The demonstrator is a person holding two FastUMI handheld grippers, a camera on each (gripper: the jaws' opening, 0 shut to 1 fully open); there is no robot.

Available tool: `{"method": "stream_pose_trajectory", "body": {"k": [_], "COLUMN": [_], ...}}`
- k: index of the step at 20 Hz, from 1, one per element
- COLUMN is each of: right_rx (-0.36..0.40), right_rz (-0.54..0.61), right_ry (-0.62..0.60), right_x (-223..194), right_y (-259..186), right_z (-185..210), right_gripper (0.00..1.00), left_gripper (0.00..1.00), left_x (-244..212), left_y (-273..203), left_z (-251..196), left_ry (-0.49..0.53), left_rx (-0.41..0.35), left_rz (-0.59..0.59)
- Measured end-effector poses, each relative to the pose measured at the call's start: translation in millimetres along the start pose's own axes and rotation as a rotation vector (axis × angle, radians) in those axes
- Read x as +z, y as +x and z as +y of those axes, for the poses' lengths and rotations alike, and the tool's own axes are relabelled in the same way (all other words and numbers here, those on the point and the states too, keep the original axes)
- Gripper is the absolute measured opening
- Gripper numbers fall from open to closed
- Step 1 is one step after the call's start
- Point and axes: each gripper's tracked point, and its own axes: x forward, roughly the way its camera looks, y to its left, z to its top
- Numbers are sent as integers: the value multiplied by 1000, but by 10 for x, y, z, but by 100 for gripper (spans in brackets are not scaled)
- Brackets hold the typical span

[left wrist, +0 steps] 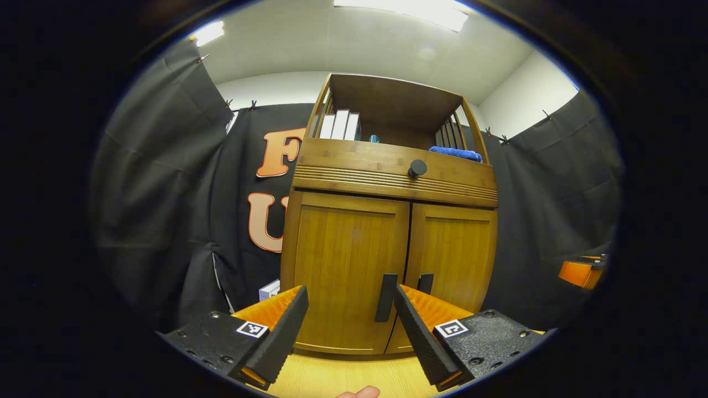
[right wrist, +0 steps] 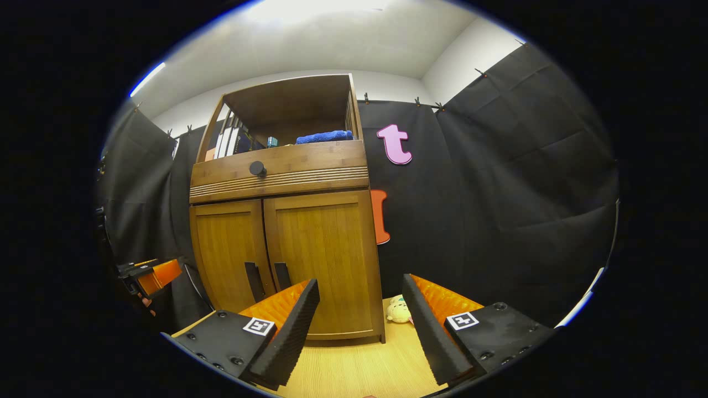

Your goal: Open the right door of the double-door shoe cabinet with the right hand, and open the left door with the left hand.

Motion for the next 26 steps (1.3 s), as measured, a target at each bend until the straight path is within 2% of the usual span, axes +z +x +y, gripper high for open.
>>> {"method": "stream_pose_trajectory", "body": {"k": [7,8,13,18,20,23,24,26], "right_rx": [8,9,14,95,141,207,233,254], "right_rz": [-4,-3,18,-17,-8,-4,-4,-5], "right_ry": [-5,-3,5,32,56,67,66,55], "right_x": [-7,-17,-202,-254,-327,-393,-424,-510], "right_y": [69,82,203,564,767,1119,1240,1490], "right_z": [44,50,52,277,446,775,910,1132], "right_gripper": [98,98,98,97,97,97,89,89], "left_gripper": [95,92,95,95,92,95,92,94], "left_x": [-19,-34,-53,-68,-48,-15,1,-5], "left_y": [65,74,121,180,183,221,228,234], "left_z": [-1,3,53,64,84,88,72,66], "left_ry": [0,-1,1,2,9,-13,-29,-37], "left_rx": [-2,-2,8,14,20,27,23,21], "left_rz": [1,2,0,1,-5,-11,-13,-10]}}
